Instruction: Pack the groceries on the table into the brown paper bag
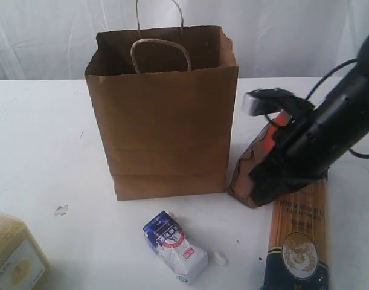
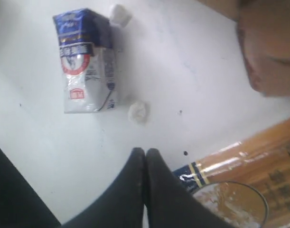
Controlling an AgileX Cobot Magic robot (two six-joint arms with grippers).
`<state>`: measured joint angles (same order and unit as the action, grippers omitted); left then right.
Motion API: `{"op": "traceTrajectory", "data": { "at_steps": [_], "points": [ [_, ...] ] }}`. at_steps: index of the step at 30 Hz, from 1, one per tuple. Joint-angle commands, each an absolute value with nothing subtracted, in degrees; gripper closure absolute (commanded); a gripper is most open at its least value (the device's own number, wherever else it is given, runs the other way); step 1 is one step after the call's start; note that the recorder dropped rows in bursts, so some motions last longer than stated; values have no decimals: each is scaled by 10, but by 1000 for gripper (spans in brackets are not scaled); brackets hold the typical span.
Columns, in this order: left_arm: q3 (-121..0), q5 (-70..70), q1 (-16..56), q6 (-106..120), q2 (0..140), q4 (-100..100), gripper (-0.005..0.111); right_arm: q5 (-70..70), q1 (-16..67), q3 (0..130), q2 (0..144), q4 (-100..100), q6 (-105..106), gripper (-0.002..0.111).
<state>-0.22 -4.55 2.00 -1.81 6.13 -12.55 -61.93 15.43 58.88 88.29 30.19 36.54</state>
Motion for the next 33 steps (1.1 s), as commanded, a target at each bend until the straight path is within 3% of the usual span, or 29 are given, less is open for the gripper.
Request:
{"op": "traceTrajectory", "data": {
  "at_steps": [1,6,12,21,33],
  "points": [
    [0,-46,25,-22,60,-128,107,-548,254,591,893,213,372,107],
    [0,-46,25,-22,60,-128,107,-539,295,569,925,211,370,104],
    [0,-46,25,-22,60,-128,107,-547,302,559,953,208,369,86],
    [0,-46,25,-22,60,-128,107,-534,302,559,986,215,369,74],
    [0,-46,25,-22,60,-128,107,-452,338,559,1029,224,372,71]
  ]
}}
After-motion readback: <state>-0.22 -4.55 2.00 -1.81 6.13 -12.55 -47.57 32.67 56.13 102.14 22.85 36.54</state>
